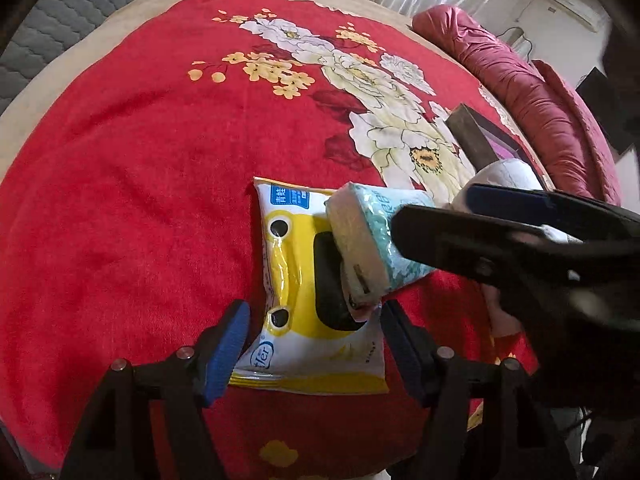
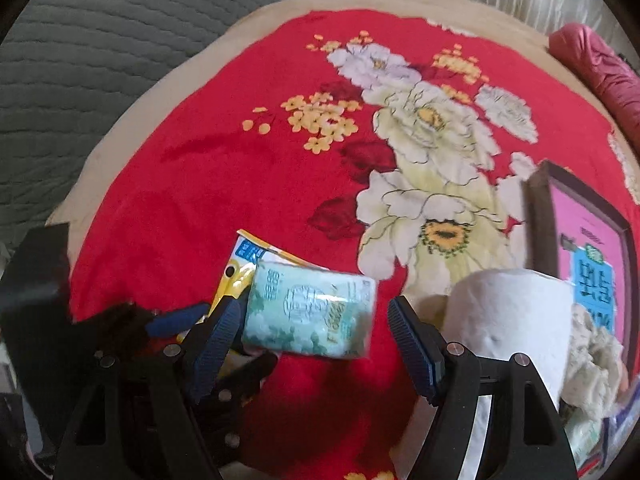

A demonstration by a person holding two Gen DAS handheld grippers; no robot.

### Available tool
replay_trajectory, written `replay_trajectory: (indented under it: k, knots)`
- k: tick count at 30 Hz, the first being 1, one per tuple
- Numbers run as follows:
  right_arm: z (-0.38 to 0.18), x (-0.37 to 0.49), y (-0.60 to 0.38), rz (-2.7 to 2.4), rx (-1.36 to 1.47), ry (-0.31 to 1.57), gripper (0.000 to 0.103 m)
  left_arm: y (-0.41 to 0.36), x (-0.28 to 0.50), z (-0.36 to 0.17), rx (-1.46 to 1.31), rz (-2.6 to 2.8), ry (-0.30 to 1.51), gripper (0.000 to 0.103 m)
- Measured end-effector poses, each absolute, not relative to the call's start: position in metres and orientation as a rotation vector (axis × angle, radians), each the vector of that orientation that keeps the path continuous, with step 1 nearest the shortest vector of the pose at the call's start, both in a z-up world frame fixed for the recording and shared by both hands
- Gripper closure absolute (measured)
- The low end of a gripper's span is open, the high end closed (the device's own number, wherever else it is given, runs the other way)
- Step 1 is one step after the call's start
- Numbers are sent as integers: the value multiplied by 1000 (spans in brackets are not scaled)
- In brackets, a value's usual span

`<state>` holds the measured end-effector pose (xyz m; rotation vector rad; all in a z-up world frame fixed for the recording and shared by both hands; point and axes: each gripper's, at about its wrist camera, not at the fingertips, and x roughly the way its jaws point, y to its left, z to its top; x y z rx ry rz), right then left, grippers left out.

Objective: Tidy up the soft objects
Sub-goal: 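Grasp the yellow cartoon wipes pack with the left tool while the right tool grasps the green tissue pack, then carry both packs over the tray and open both tools to drop them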

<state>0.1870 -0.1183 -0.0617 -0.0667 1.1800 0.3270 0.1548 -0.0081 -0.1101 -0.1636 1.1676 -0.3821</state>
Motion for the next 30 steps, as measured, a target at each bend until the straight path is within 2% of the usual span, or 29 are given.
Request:
replay_trajectory:
  k: [7,10,13,18,25,30]
  knots:
    - [-94,199,-106,308,-116,1243,25,-11,156,-111,-151,-384,1145,35]
    - [-92,200,-114,303,-44,1219,31,-17,155,-111,-105,-379,1127,36]
    - [-86,200,-122,317,18,1208,36,-18,156,-110,-92,-382,1112,48]
    - [-59,193,-138,304,72,1107,36,-10,157,-103,-159,-400,1080,55]
    - [-6,169,-191,216,165,930,36,-10,146,-77,-190,-435,989,55]
    - [25,145,-247,108,179,847,36,-22,127,-37,-202,-459,902,55]
